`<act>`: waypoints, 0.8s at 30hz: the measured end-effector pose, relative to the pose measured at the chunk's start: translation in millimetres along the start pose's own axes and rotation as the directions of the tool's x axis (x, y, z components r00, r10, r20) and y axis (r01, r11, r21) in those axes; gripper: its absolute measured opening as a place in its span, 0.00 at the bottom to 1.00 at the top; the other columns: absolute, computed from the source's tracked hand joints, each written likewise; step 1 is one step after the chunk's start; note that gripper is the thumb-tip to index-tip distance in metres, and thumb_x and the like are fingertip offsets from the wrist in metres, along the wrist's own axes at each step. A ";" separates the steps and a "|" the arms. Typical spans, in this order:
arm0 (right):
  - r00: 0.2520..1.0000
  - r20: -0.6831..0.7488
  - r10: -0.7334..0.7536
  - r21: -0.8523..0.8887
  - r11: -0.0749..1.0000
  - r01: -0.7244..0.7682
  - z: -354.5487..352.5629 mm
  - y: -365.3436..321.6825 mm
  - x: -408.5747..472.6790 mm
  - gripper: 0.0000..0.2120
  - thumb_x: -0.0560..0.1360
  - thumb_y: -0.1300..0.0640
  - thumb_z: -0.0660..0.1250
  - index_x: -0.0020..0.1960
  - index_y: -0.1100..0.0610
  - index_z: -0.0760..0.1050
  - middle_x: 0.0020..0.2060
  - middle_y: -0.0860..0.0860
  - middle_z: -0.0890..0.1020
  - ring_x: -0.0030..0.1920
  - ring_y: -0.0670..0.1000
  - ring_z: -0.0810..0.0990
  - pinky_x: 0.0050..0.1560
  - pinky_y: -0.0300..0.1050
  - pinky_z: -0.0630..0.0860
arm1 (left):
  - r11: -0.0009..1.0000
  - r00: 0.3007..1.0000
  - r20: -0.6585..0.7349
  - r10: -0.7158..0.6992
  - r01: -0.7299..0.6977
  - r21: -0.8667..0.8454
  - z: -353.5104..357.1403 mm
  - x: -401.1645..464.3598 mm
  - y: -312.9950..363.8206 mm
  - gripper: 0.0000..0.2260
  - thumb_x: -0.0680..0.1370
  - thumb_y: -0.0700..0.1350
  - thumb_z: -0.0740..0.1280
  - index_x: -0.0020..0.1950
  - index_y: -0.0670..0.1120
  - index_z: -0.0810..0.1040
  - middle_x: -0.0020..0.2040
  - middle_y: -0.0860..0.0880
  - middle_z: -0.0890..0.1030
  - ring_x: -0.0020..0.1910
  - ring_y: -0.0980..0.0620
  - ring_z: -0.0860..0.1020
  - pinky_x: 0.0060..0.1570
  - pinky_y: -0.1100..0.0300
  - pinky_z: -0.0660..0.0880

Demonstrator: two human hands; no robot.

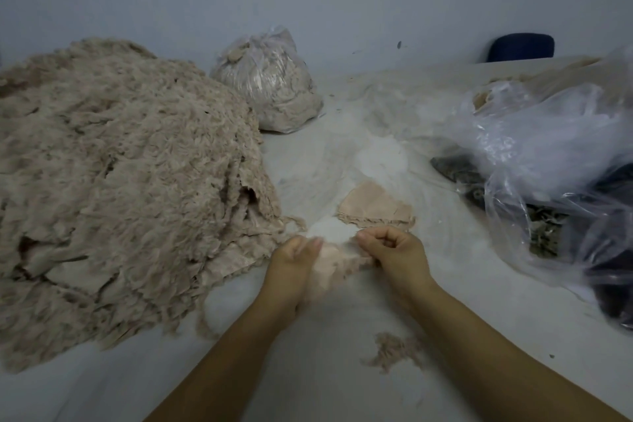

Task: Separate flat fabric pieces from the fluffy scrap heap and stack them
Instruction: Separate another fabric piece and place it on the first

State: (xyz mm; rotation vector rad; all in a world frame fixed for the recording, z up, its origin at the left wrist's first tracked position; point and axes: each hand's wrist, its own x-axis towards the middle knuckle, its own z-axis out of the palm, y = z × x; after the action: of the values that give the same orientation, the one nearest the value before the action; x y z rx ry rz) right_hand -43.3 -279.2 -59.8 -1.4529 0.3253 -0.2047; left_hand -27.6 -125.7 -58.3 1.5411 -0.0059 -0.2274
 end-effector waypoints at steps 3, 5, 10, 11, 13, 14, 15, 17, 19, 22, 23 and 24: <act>0.997 0.073 0.017 -0.061 0.998 -0.013 -10.2 2.0 -1.2 0.03 0.74 0.65 0.69 0.41 0.63 0.79 0.29 0.51 0.79 0.30 0.48 0.76 0.35 0.40 0.77 | 0.998 0.997 -0.031 0.067 -0.067 0.022 -4.2 2.7 0.3 0.10 0.80 0.44 0.62 0.45 0.37 0.75 0.39 0.45 0.78 0.37 0.52 0.76 0.37 0.61 0.74; 0.987 0.156 0.037 -0.133 0.991 -0.016 -9.6 4.9 -5.3 0.04 0.74 0.65 0.70 0.40 0.62 0.80 0.27 0.49 0.79 0.27 0.45 0.75 0.29 0.35 0.73 | 0.995 0.991 -0.087 0.102 -0.100 0.019 -3.0 4.2 0.6 0.11 0.80 0.44 0.61 0.44 0.37 0.73 0.39 0.42 0.76 0.38 0.49 0.75 0.40 0.56 0.74; 0.973 0.224 0.055 -0.293 0.956 0.013 -26.2 2.6 -8.4 0.03 0.71 0.65 0.73 0.39 0.61 0.81 0.27 0.50 0.80 0.25 0.42 0.75 0.28 0.33 0.71 | 0.993 0.954 -0.274 0.119 -0.121 0.012 -18.7 11.3 0.9 0.13 0.81 0.47 0.60 0.45 0.39 0.73 0.40 0.40 0.74 0.40 0.47 0.73 0.42 0.50 0.72; 0.965 0.257 0.056 -0.353 0.935 0.040 -32.2 1.0 -9.4 0.04 0.70 0.64 0.74 0.38 0.60 0.81 0.27 0.49 0.81 0.26 0.43 0.76 0.29 0.33 0.71 | 0.993 0.949 -0.295 0.113 -0.118 0.001 -23.3 12.7 0.8 0.12 0.81 0.48 0.60 0.46 0.40 0.74 0.42 0.38 0.77 0.42 0.45 0.75 0.45 0.47 0.74; 0.913 0.391 0.117 -0.488 0.867 0.097 -40.2 -6.9 -13.1 0.04 0.69 0.60 0.76 0.37 0.56 0.82 0.28 0.48 0.81 0.28 0.44 0.77 0.30 0.33 0.71 | 0.993 0.953 -0.280 0.114 -0.118 0.000 -27.6 13.7 2.9 0.14 0.81 0.48 0.60 0.50 0.37 0.75 0.48 0.33 0.79 0.45 0.43 0.77 0.50 0.41 0.75; 0.871 0.456 0.184 -0.560 0.820 0.120 -42.0 -12.6 -15.2 0.04 0.68 0.54 0.77 0.37 0.53 0.83 0.28 0.48 0.81 0.28 0.44 0.76 0.31 0.33 0.71 | 0.992 0.960 -0.253 0.121 -0.122 0.011 -26.5 13.4 4.2 0.15 0.81 0.48 0.60 0.51 0.34 0.74 0.48 0.32 0.78 0.45 0.43 0.77 0.51 0.39 0.74; 0.842 0.488 0.229 -0.622 0.768 0.152 -42.9 -17.3 -16.2 0.09 0.65 0.45 0.76 0.37 0.51 0.84 0.30 0.47 0.81 0.29 0.45 0.75 0.31 0.34 0.71 | 0.991 0.965 -0.229 0.131 -0.130 0.021 -24.0 12.5 5.6 0.16 0.81 0.48 0.60 0.52 0.34 0.74 0.47 0.34 0.78 0.44 0.44 0.76 0.51 0.40 0.74; 0.869 0.461 0.181 -0.671 0.712 0.208 -40.0 -22.3 -15.1 0.27 0.58 0.29 0.70 0.39 0.52 0.84 0.33 0.46 0.80 0.31 0.45 0.75 0.34 0.37 0.72 | 0.987 0.968 -0.191 0.161 -0.158 0.030 -15.5 9.3 8.1 0.14 0.81 0.48 0.60 0.48 0.37 0.75 0.43 0.40 0.78 0.42 0.46 0.76 0.48 0.45 0.75; 0.911 0.392 0.124 -0.585 0.798 0.144 -29.6 -22.5 -16.7 0.35 0.55 0.24 0.65 0.42 0.54 0.81 0.34 0.47 0.80 0.31 0.43 0.75 0.33 0.37 0.71 | 0.983 0.973 -0.138 0.184 -0.182 0.028 -3.9 4.8 10.7 0.15 0.81 0.49 0.60 0.47 0.36 0.73 0.41 0.41 0.76 0.41 0.47 0.74 0.45 0.48 0.73; 0.901 0.367 0.233 -0.333 0.937 -0.106 -13.2 -16.0 -18.9 0.26 0.63 0.35 0.72 0.50 0.54 0.77 0.35 0.54 0.82 0.31 0.48 0.78 0.31 0.39 0.74 | 0.984 0.983 -0.046 0.175 -0.177 -0.033 9.8 -0.1 11.5 0.14 0.80 0.49 0.61 0.42 0.39 0.71 0.39 0.42 0.73 0.39 0.47 0.72 0.41 0.51 0.71; 0.906 0.364 0.217 -0.263 0.957 -0.123 -11.5 -12.6 -18.0 0.20 0.67 0.42 0.73 0.47 0.57 0.76 0.34 0.54 0.80 0.31 0.49 0.77 0.30 0.40 0.73 | 0.983 0.984 -0.038 0.173 -0.174 -0.054 11.2 -1.2 10.9 0.13 0.80 0.48 0.61 0.41 0.41 0.72 0.38 0.42 0.75 0.39 0.46 0.74 0.41 0.50 0.73; 0.919 0.351 0.180 -0.198 0.973 -0.115 -11.8 -10.3 -16.7 0.16 0.69 0.48 0.74 0.43 0.60 0.75 0.32 0.55 0.79 0.30 0.50 0.76 0.30 0.39 0.72 | 0.982 0.983 -0.053 0.174 -0.177 -0.058 10.7 -0.8 10.0 0.13 0.80 0.47 0.61 0.42 0.40 0.73 0.39 0.41 0.76 0.40 0.46 0.75 0.42 0.49 0.74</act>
State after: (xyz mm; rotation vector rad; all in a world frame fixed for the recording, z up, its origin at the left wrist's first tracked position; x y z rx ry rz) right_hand -62.4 -285.9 -49.0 -1.5961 0.1471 0.2253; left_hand -28.5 -136.1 -47.9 1.4734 -0.0961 -0.0496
